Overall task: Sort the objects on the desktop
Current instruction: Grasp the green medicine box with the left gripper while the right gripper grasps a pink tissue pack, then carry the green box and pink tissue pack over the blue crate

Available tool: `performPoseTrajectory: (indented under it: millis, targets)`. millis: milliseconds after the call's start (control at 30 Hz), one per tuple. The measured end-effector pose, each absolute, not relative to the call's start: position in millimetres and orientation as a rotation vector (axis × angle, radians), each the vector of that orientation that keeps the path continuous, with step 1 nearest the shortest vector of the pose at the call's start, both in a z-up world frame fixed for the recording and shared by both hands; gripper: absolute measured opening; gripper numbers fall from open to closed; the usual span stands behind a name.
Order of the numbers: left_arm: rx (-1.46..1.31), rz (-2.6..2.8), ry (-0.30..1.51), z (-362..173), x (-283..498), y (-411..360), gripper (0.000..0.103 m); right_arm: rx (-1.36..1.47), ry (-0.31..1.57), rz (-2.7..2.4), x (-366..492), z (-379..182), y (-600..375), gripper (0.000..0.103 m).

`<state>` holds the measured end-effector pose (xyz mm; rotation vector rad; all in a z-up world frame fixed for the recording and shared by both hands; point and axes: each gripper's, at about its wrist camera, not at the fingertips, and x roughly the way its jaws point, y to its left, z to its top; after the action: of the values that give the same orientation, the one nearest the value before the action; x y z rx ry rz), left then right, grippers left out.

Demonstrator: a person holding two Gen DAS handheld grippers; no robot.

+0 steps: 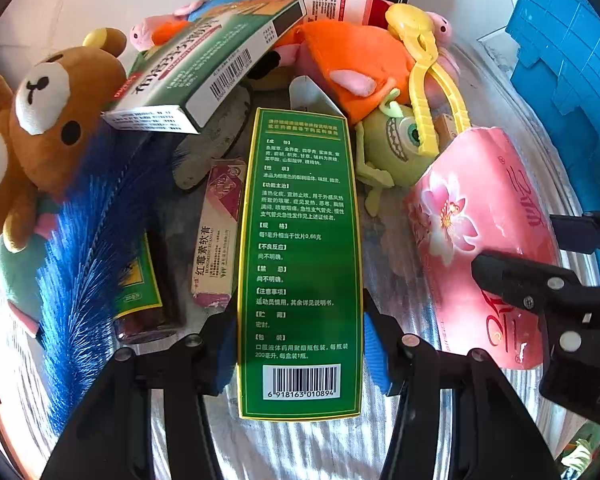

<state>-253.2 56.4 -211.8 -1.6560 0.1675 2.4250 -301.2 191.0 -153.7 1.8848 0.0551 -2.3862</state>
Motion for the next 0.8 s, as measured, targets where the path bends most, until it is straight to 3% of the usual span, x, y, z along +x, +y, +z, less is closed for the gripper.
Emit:
performPoseTrajectory:
  millis: [300, 800]
  targets:
    - [-1.433, 2.582, 0.135, -133, -215, 52, 0.052, 1.643, 0.111, -2.566, -270, -74, 189, 0.050]
    - [-1.079, 2.727, 0.160, -30, -152, 110, 0.052, 1.170, 0.146, -2.887, -188, 51, 243, 0.050]
